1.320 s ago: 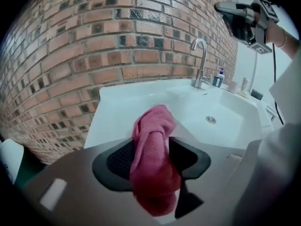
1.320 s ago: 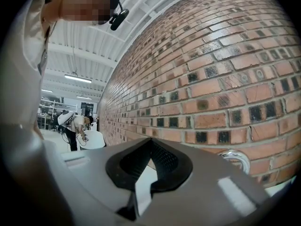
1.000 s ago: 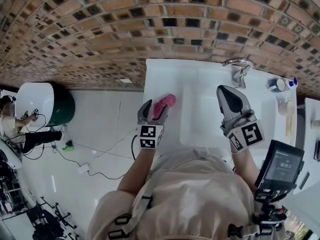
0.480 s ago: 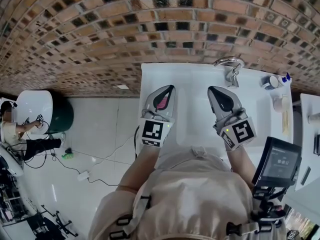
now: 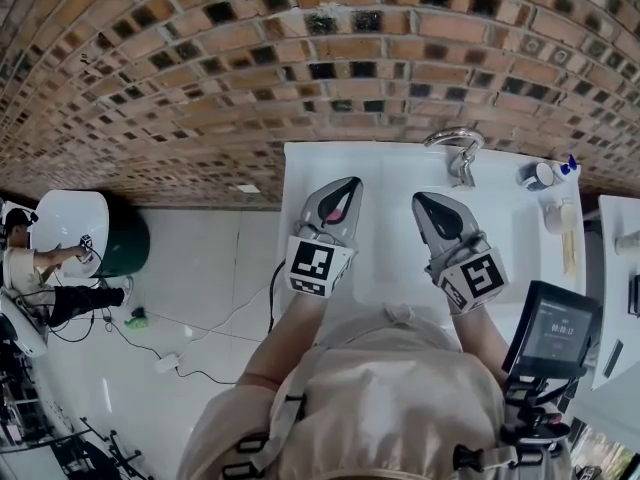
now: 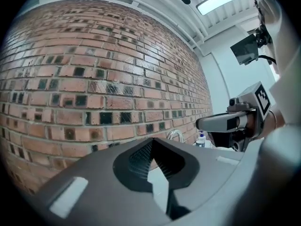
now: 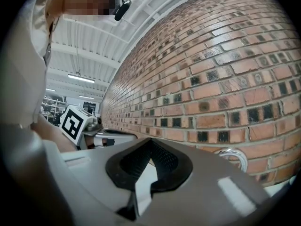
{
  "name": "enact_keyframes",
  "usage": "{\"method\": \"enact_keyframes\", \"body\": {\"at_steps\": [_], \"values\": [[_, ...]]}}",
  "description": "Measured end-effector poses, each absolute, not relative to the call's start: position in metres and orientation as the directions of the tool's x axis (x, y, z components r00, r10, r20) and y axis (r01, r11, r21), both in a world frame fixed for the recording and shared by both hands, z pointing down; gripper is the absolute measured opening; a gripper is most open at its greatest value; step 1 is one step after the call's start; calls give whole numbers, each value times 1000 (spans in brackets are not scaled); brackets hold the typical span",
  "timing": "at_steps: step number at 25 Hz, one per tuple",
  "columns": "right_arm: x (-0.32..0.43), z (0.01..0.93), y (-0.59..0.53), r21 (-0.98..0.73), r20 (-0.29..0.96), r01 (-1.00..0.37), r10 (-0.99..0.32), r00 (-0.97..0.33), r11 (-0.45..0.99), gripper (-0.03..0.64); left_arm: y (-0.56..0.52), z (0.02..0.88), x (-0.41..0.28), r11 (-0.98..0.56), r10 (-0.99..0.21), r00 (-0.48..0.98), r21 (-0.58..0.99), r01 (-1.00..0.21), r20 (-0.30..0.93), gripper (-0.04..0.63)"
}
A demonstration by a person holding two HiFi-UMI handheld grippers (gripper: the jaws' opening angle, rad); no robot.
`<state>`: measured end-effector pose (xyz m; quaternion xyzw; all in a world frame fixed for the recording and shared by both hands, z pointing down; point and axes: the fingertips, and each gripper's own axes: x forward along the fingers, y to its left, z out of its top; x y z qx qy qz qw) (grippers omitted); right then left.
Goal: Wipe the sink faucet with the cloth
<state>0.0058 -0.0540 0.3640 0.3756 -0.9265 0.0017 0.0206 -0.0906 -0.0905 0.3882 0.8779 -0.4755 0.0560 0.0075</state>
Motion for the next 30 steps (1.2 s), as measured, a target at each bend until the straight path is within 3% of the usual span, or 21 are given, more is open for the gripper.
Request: {"method": "enact_keyframes", "body": {"at_steps": [30], "values": [[10, 371, -66, 35, 69, -715, -715, -695, 698, -6, -85, 376, -77, -618, -786, 616, -38, -786, 52, 2]]}}
